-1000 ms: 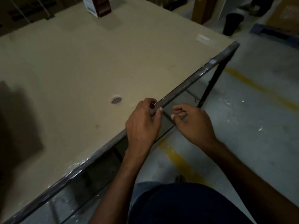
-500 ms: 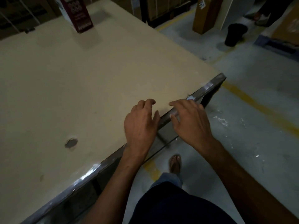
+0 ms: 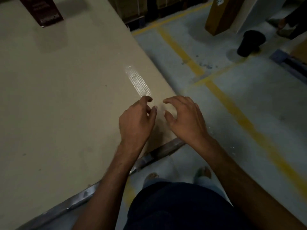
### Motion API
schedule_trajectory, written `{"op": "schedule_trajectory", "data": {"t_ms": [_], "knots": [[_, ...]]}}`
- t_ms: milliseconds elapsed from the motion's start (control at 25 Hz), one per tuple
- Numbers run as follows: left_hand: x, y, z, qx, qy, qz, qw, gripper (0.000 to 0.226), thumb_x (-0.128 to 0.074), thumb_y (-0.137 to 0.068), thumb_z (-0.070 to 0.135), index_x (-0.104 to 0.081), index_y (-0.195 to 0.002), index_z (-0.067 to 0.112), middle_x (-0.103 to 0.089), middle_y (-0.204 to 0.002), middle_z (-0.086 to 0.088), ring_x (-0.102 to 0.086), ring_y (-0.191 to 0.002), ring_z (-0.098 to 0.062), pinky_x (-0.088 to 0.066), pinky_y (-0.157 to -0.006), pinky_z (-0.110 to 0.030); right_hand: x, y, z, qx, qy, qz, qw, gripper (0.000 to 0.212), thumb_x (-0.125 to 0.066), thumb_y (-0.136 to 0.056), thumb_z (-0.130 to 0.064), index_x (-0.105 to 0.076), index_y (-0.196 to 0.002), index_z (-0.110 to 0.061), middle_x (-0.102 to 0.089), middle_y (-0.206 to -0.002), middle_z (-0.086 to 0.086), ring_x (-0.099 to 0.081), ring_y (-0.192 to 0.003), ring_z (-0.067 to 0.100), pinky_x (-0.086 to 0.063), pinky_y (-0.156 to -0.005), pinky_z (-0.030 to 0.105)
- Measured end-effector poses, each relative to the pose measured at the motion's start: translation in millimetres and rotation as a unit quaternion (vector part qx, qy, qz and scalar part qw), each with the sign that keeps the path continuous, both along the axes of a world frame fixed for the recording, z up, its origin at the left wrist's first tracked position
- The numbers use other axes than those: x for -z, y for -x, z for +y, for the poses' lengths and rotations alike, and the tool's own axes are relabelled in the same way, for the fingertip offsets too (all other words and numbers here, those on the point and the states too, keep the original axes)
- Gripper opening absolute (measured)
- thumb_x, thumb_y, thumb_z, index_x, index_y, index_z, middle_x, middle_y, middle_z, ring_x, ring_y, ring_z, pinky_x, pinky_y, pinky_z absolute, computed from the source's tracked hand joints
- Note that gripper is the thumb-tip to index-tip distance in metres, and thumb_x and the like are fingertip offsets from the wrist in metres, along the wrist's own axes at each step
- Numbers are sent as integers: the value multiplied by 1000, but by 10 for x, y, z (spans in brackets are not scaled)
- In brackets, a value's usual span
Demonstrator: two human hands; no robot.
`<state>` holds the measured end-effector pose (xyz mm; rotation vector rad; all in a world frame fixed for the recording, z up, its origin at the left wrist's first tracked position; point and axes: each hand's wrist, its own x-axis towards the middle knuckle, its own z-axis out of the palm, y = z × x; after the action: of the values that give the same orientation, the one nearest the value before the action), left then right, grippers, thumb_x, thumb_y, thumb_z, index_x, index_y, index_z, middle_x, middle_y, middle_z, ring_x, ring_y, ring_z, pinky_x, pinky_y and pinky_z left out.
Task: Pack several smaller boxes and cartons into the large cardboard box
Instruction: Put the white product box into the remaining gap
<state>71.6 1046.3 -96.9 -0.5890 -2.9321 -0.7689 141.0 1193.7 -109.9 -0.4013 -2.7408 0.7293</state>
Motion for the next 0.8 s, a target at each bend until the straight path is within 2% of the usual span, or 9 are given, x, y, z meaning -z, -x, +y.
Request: {"op": "schedule_trajectory", "data": {"t_ms": [80,200,280,400,520,680,800], "knots": [[80,95,408,-45,5,-2,999,31,-56,-98,46,-60,-126,34,-72,-95,15,-69,-87,-11,-37,-65,-25,101,223,455,-45,20,-2,999,35,-67,-90,-27,-67,-125,-26,-67,-126,-4,-58,-117,20,-47,-98,39],[189,113,988,-129,10,12,992,35,-58,-98,43,-58,-131,31,-68,-99,12,-67,-90,-13,-36,-65,-25,218,476,1106,-155,23,-16,988,38,-66,-93,-28,-66,-130,-23,-65,-129,0,-57,-121,23,-45,-101,40],[217,88,1376,-173,29,23,984,42,-62,-97,39,-56,-137,25,-65,-108,3,-63,-99,-19,-41,-69,-29,216,628,1565,-210,1,-13,978,39,-66,-94,-27,-65,-133,-20,-65,-131,3,-56,-122,26,-43,-100,41],[195,10,1851,-242,99,63,963,54,-65,-95,36,-51,-144,20,-60,-128,-6,-55,-115,-27,-44,-86,-41,164,824,2079,-264,-37,34,963,38,-69,-93,-20,-66,-131,-16,-65,-129,5,-58,-118,27,-44,-94,40],[92,79,2258,-288,124,99,944,61,-69,-90,34,-50,-146,19,-55,-139,-8,-49,-128,-29,-39,-99,-43,132,1128,2433,-313,-55,93,943,38,-70,-90,-15,-67,-128,-14,-67,-127,5,-61,-115,28,-45,-90,40],[27,347,2544,-333,122,108,929,57,-66,-91,35,-51,-145,21,-54,-140,-5,-46,-131,-27,-37,-103,-43,134,1641,2647,-347,-42,101,932,41,-71,-89,-17,-67,-130,-16,-66,-129,5,-60,-117,28,-44,-93,41],[57,632,2659,-378,58,86,920,54,-64,-92,38,-52,-143,25,-54,-139,-1,-47,-130,-24,-39,-100,-40,121,2040,2687,-374,-13,96,922,42,-72,-88,-19,-67,-130,-18,-66,-128,4,-58,-117,26,-44,-94,39]]}}
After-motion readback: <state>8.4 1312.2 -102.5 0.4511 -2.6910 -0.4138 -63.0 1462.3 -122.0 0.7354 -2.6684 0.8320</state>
